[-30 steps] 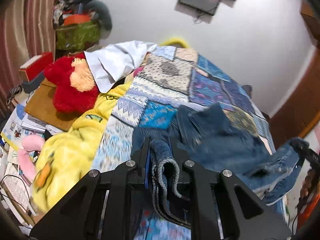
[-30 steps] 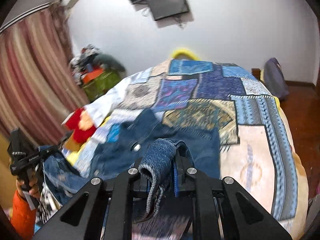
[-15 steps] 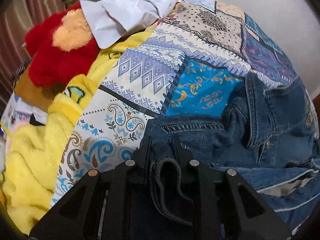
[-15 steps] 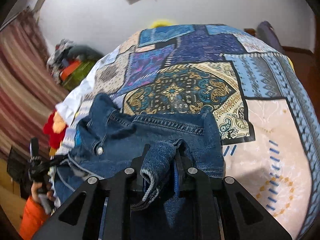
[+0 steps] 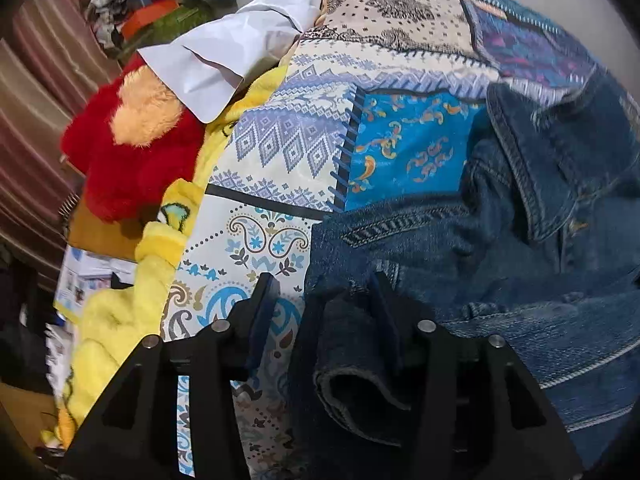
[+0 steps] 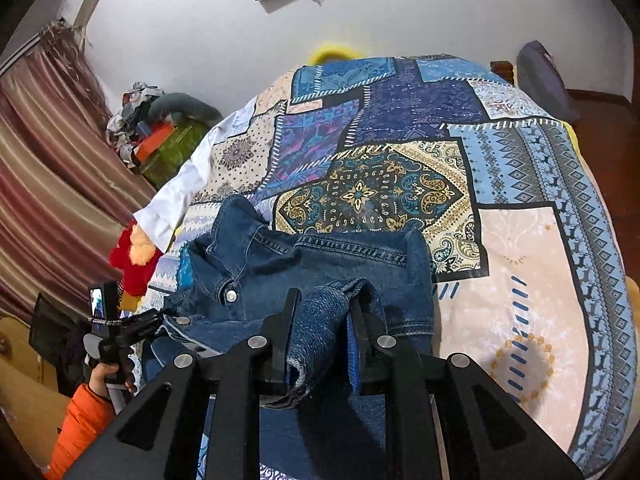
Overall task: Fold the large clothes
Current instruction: 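Grasp the jacket hem with the right gripper while the left gripper grasps it too, then lift the hem with both grippers and fold it over toward the collar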
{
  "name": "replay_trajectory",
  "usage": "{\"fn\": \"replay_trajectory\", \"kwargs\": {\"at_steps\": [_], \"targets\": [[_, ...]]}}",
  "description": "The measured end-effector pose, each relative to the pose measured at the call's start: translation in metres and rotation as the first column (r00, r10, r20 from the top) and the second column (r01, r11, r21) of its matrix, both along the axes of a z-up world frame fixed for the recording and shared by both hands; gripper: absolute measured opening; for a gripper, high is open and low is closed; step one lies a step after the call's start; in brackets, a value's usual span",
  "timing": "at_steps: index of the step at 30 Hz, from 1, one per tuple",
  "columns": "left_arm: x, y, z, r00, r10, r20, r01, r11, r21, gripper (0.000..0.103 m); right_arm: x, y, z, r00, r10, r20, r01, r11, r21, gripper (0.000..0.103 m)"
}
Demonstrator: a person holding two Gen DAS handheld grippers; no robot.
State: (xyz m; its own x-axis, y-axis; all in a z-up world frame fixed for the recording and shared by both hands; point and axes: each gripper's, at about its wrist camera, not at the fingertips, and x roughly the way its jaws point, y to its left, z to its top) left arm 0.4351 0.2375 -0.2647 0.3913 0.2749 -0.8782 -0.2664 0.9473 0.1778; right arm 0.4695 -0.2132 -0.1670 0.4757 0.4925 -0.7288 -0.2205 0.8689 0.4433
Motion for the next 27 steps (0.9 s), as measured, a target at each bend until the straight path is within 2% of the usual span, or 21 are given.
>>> {"fn": "replay_trajectory", "kwargs": {"at_steps": [5, 7, 10, 12, 16, 18, 21, 24, 27], "targets": [[0.002, 0.003, -0.002, 0.999, 0.031, -0.008, -0.031, 0.999, -0.012, 0.053, 0.0, -0.009, -0.005, 0.996, 0.06, -0.069, -0.065, 0.995, -0.079, 0.016], [0.003, 0.0, -0.002, 0.999, 0.033, -0.014, -0.033, 0.999, 0.01, 0.053, -0.006, -0.021, -0.001, 0.995, 0.082, -0.05, -0.087, 0.989, -0.12, 0.016], [0.003, -0.004, -0.003, 0.999, 0.03, -0.013, -0.029, 0.999, 0.032, 0.053, -0.016, -0.059, 0.019, 0.998, -0.052, 0.037, 0.06, 0.963, -0.262, 0.016], [-0.001, 0.0, 0.005, 0.998, 0.055, 0.011, -0.055, 0.998, -0.007, 0.053, -0.024, -0.082, 0.026, 0.996, -0.083, 0.041, 0.091, 0.96, -0.265, 0.016], [-0.018, 0.011, 0.034, 0.989, 0.099, 0.107, -0.087, 0.99, -0.107, 0.053, -0.047, -0.106, 0.033, 0.998, -0.06, 0.035, 0.067, 0.972, -0.224, 0.016], [-0.03, 0.009, 0.053, 0.985, 0.084, 0.149, -0.07, 0.993, -0.092, 0.053, -0.058, -0.101, 0.034, 0.998, -0.034, 0.051, 0.045, 0.969, -0.244, 0.016], [-0.053, 0.0, 0.079, 0.983, 0.008, 0.184, -0.004, 1.0, -0.025, 0.053, -0.073, -0.078, 0.03, 0.997, 0.034, 0.069, -0.015, 0.965, -0.262, 0.016], [-0.074, -0.007, 0.09, 0.981, -0.052, 0.187, 0.054, 0.998, -0.008, 0.061, -0.086, -0.043, 0.021, 0.989, 0.128, 0.078, -0.102, 0.956, -0.275, 0.016], [-0.094, -0.021, 0.088, 0.977, -0.121, 0.177, 0.127, 0.992, -0.022, 0.066, -0.095, -0.003, 0.009, 0.972, 0.221, 0.077, -0.19, 0.939, -0.288, 0.016]]}}
